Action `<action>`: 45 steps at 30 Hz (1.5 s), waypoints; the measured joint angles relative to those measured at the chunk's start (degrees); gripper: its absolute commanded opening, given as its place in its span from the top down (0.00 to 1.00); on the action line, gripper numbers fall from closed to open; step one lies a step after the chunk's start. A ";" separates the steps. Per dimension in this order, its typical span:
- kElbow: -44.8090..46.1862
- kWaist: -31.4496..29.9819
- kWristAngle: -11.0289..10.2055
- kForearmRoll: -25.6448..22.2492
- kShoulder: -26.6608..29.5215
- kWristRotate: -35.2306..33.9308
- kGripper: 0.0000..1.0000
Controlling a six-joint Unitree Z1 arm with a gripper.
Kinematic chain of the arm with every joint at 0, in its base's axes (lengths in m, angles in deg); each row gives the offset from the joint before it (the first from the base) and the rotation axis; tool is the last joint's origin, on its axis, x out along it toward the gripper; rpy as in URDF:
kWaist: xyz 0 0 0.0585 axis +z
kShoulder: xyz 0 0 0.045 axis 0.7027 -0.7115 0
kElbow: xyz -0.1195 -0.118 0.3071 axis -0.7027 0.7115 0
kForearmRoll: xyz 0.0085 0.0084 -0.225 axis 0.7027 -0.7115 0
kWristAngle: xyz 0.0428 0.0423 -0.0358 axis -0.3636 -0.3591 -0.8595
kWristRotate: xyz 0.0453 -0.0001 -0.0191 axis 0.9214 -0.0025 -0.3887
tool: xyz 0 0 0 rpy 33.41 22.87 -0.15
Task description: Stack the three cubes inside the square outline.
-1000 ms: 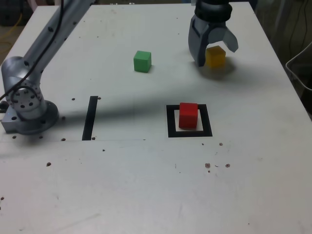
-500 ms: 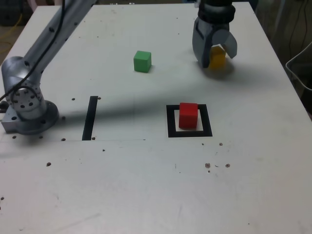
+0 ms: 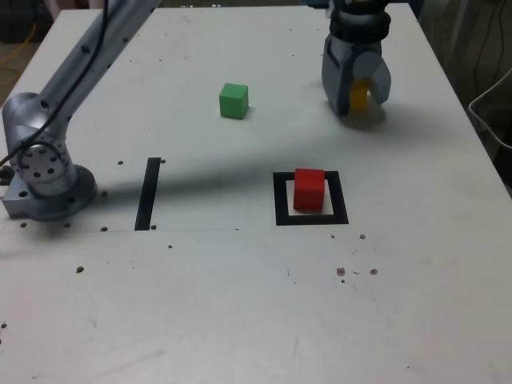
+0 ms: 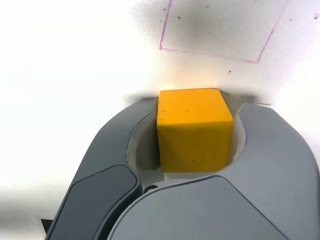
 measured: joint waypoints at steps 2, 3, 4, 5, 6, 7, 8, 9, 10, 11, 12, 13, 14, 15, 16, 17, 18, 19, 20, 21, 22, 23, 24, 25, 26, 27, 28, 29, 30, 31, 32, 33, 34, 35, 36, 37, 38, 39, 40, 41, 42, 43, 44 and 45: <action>0.03 0.00 -0.12 0.00 0.21 0.00 0.79; 0.04 0.00 -0.21 0.00 0.44 0.02 0.80; 0.05 0.00 -0.29 0.00 0.70 0.07 0.80; 0.12 0.00 -0.37 0.00 1.02 0.14 0.81; 0.29 -0.01 -0.46 0.00 1.38 0.27 0.81; 0.63 -0.03 -0.58 0.00 1.83 0.49 0.81; 1.16 -0.08 -0.69 0.00 2.36 0.77 0.81; 1.83 -0.17 -0.80 -0.02 2.98 1.16 0.81; 2.66 -0.37 -0.88 -0.08 3.88 1.69 0.81; 3.59 -0.65 -0.93 -0.14 4.97 2.25 0.81; 4.60 -1.00 -0.94 -0.19 6.10 2.77 0.81; 5.66 -1.41 -0.94 -0.23 7.28 3.31 0.81; 6.80 -1.91 -0.93 -0.26 8.47 3.86 0.81; 8.13 -2.49 -0.91 -0.28 9.63 4.40 0.81; 9.93 -3.41 -0.90 -0.28 10.98 5.03 0.81; 11.55 -4.43 -0.93 -0.28 12.12 5.54 0.81; 13.29 -5.57 -1.13 -0.26 13.19 5.96 0.81; 13.91 -6.34 -1.18 -0.36 13.71 6.02 0.81; 15.71 -7.87 -1.50 0.05 14.99 6.39 0.81; 17.61 -9.12 -1.73 0.04 16.18 6.58 0.81; 19.45 -10.44 -1.75 0.06 17.43 6.57 0.81; 21.12 -11.52 -1.71 0.13 18.70 6.45 0.81; 22.80 -12.59 -1.48 0.35 20.26 6.13 0.81; 23.99 -13.20 -1.25 0.63 21.57 5.82 0.81; 25.18 -13.78 -1.03 0.94 22.84 5.44 0.81; 26.48 -14.38 -0.83 1.23 24.11 5.01 0.81; 27.59 -14.96 -0.67 1.55 25.10 4.57 0.81; 28.13 -15.40 -0.59 1.75 25.65 4.31 0.81; 29.39 -15.94 -0.47 2.62 26.39 3.61 0.81; 30.46 -16.47 -0.40 2.81 26.83 3.12 0.81; 31.70 -17.14 -0.38 3.47 27.50 2.38 0.81; 32.26 -17.63 -0.36 3.65 27.88 2.08 0.81; 32.56 -18.20 -0.35 3.94 28.27 1.60 0.81; 32.98 -18.92 -0.38 4.36 28.69 0.71 0.81; 33.30 -19.78 -0.44 4.50 29.01 -0.06 0.81; 33.43 -20.59 -0.47 4.50 29.20 -0.62 0.81; 33.53 -21.27 -0.50 4.50 29.31 -1.24 0.81; 33.64 -21.89 -0.54 4.53 29.40 -1.90 0.81; 33.79 -22.57 -0.56 4.66 29.43 -2.67 0.81; 34.01 -23.26 -0.55 4.83 29.45 -3.33 0.81; 34.27 -23.92 -0.55 5.09 29.47 -3.99 0.81; 34.64 -24.66 -0.52 5.49 29.47 -4.71 0.81; 34.97 -25.27 -0.48 5.92 29.47 -5.28 0.81; 35.37 -25.96 -0.45 6.45 29.47 -5.89 0.81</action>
